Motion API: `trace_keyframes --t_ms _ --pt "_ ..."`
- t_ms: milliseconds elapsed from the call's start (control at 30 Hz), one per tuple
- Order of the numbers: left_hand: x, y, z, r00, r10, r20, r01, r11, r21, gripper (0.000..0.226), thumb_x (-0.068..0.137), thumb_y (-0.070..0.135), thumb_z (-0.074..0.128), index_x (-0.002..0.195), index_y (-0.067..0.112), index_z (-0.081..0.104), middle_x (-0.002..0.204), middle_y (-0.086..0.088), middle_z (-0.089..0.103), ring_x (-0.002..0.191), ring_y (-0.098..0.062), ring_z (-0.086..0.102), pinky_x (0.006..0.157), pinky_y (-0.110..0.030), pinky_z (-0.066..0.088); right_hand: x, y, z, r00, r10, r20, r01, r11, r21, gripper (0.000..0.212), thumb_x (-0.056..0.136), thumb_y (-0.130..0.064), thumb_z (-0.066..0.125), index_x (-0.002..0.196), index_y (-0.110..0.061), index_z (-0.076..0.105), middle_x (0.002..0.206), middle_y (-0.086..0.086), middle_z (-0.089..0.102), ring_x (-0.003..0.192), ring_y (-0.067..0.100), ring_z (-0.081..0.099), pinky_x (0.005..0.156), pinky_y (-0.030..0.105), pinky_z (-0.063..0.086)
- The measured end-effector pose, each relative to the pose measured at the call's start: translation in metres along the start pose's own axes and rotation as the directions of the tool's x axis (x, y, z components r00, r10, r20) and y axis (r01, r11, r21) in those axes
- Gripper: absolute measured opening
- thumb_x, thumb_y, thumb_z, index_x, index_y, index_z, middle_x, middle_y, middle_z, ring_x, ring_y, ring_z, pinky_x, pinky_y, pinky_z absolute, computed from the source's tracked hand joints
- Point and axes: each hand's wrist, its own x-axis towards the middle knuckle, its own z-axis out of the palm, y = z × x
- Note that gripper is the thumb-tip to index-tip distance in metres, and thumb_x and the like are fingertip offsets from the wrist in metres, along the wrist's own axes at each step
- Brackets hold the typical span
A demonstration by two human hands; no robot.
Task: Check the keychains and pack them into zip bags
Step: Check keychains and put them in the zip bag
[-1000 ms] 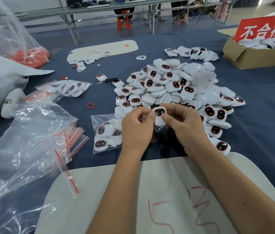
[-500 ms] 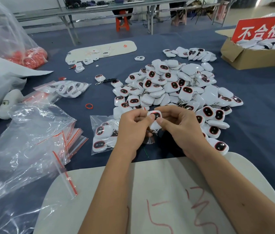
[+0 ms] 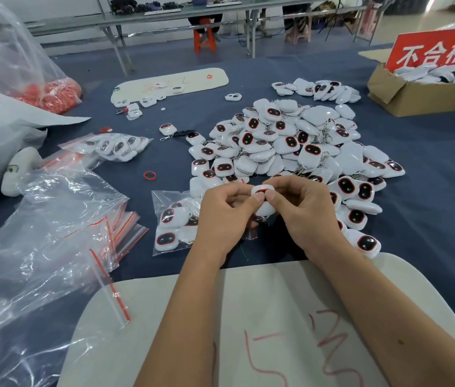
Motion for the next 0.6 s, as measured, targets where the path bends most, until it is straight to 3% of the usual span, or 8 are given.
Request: trace_keyframes --t_ms 133,267,400,600 --pt "-0.001 0.0005 0.0053 0.995 0.061 -0.072 -0.063 0.998 -0.015 0.008 0.092 0.017 0.077 0.095 0.022 0.083 0.088 0.002 0.077 0.079 -0.012 0.07 0.061 -0.026 0.059 0.0011 -0.0013 0.0004 1.0 0.011 -0.005 -0.011 1.0 0.008 0.014 0.095 -0.006 0.072 0.094 -0.018 0.078 0.089 -0.003 0.08 0.084 0.013 0.075 0.075 0.019 0.056" --pt "-0.0008 0.0009 0.0076 0.996 0.062 -0.057 -0.063 0.998 -0.024 0.011 0.094 0.014 0.074 0.097 0.019 0.083 0.091 0.001 0.078 0.08 -0.012 0.069 0.063 -0.027 0.06 0.0003 -0.0028 -0.0002 1.0 0.02 -0.023 -0.019 1.0 0.025 0.017 0.095 -0.004 0.072 0.091 -0.02 0.078 0.086 -0.003 0.079 0.081 0.012 0.074 0.073 0.018 0.055" --pt "0.0002 0.0 0.0042 0.999 0.028 -0.028 -0.029 0.999 -0.042 0.015 0.094 0.006 0.071 0.097 0.015 0.083 0.092 -0.002 0.079 0.084 -0.024 0.074 0.066 -0.029 0.06 0.0011 -0.0019 -0.0003 1.0 0.024 -0.005 -0.024 1.0 -0.017 0.014 0.093 -0.003 0.073 0.091 -0.017 0.077 0.082 0.001 0.078 0.078 0.016 0.075 0.068 0.021 0.057" --pt "0.0007 0.0019 0.0003 1.0 0.011 -0.002 -0.011 0.997 -0.07 0.02 0.096 0.005 0.069 0.095 0.019 0.083 0.093 -0.002 0.08 0.086 -0.02 0.074 0.065 -0.026 0.059 0.0008 -0.001 -0.0002 1.0 0.007 0.014 -0.007 0.999 -0.035 0.017 0.094 -0.004 0.071 0.092 -0.021 0.076 0.085 -0.001 0.078 0.079 0.012 0.073 0.07 0.019 0.055"
